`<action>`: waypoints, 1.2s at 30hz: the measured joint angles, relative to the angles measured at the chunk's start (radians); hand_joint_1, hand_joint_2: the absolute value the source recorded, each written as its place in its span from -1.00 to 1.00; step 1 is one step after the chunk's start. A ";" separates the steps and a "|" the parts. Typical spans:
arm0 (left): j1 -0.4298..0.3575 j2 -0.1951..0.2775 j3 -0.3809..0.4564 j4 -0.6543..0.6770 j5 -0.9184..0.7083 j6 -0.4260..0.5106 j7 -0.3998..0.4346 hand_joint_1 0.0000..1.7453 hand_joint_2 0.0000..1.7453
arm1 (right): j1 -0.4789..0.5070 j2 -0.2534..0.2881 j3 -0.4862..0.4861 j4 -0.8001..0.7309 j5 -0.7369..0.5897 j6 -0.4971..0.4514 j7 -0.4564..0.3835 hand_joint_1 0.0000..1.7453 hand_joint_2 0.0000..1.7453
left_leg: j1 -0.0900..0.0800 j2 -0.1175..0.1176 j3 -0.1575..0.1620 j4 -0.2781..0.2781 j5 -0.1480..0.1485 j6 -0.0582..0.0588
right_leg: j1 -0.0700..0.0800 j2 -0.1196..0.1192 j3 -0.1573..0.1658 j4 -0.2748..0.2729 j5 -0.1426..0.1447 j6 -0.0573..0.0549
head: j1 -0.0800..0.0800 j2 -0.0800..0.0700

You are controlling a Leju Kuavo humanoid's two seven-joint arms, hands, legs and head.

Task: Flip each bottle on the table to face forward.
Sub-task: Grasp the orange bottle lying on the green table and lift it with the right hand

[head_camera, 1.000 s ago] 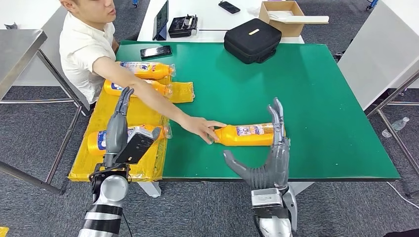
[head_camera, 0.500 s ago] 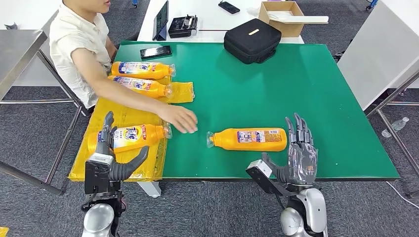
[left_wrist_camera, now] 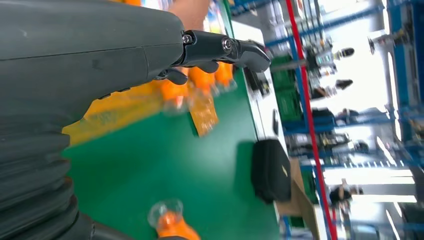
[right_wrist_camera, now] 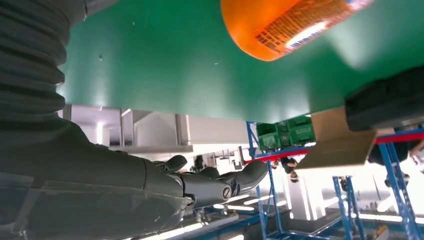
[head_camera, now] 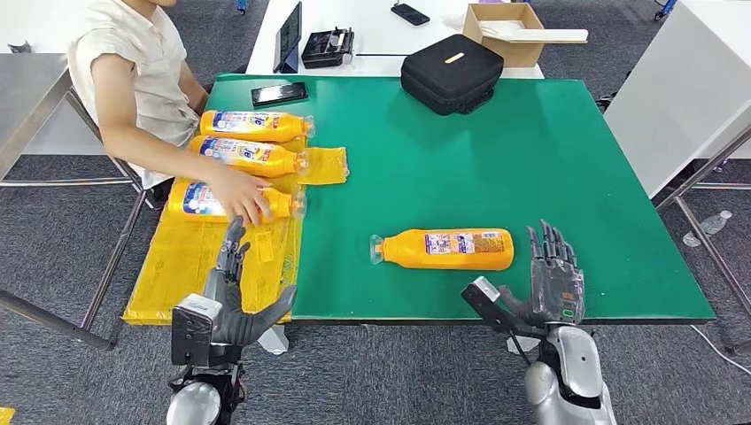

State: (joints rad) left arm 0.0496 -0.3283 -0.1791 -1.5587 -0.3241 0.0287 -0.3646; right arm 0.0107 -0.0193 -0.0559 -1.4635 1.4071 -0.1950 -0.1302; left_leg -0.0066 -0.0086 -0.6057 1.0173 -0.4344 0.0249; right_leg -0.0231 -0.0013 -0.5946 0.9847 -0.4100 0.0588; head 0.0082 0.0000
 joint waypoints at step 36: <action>-0.012 0.006 -0.047 0.021 -0.019 0.004 0.044 -1.00 1.00 | -0.363 -0.048 0.178 0.525 -0.062 0.131 0.005 -1.00 1.00 | 0.000 0.000 0.000 0.000 0.001 0.000 | 0.000 0.000 0.000 0.000 0.000 0.000 | 0.000 0.000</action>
State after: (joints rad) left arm 0.0376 -0.3220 -0.2258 -1.5374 -0.3432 0.0328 -0.3210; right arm -0.3519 -0.0668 0.1218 -0.9383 1.3453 -0.0644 -0.1247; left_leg -0.0063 -0.0089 -0.6057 1.0173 -0.4337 0.0253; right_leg -0.0229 -0.0013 -0.5946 0.9850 -0.4099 0.0591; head 0.0078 0.0000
